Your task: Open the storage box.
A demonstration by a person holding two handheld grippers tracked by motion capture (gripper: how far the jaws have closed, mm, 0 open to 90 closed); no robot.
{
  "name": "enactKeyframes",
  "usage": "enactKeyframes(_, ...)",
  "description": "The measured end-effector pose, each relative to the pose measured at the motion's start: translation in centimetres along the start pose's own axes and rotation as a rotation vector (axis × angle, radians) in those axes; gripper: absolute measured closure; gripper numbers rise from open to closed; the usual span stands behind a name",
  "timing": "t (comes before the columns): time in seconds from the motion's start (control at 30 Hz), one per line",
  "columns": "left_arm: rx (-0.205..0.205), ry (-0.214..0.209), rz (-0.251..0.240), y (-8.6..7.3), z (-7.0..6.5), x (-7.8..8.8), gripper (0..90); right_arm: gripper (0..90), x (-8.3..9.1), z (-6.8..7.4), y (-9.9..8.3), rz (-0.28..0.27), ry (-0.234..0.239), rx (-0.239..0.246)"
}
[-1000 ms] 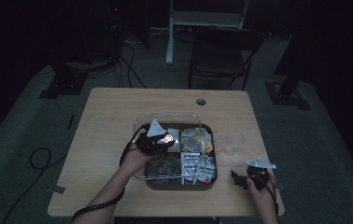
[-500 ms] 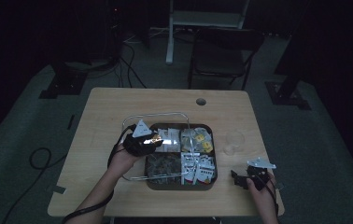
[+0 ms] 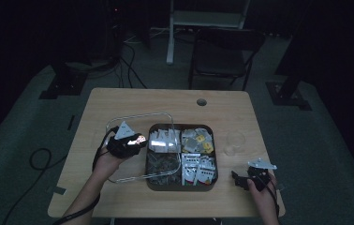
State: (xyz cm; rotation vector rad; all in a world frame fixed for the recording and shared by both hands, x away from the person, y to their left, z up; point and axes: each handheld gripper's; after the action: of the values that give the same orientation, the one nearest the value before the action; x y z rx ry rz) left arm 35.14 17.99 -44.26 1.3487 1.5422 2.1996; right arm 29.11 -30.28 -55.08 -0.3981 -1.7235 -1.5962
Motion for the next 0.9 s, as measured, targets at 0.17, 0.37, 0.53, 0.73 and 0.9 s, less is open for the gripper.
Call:
enactKeyframes(0.17, 0.019, 0.030, 0.001, -1.0, 1.2, 1.1, 59.8, 11.3, 0.0, 0.0, 0.0, 0.000, 0.000, 0.000)
enactKeyframes(0.37, 0.059, 0.062, -0.008, -2.4, 2.4, 1.8, 59.7, 11.3, 0.0, 0.0, 0.0, 0.000, 0.000, 0.000)
enactKeyframes(0.53, 0.084, 0.094, -0.007, -3.3, 3.5, 2.6, 59.8, 11.3, 0.0, 0.0, 0.0, 0.000, 0.000, 0.000)
enactKeyframes(0.73, 0.124, 0.145, -0.011, -4.4, 4.9, 3.6, 59.8, 11.3, 0.0, 0.0, 0.0, 0.000, 0.000, 0.000)
enactKeyframes(0.9, 0.140, 0.183, -0.002, -5.2, 5.8, 4.1, 59.8, 11.3, 0.0, 0.0, 0.0, 0.000, 0.000, 0.000)
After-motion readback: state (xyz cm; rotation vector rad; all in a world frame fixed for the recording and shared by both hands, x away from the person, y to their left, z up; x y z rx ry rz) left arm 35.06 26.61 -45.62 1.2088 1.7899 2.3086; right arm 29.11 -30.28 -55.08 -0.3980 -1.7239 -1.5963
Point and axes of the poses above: each handheld gripper's, and its own axes: x roughly backward along the jaws, y roughly out of its top, z roughly to its left, and after that the axes turned 3 degrees about -x, right-handed
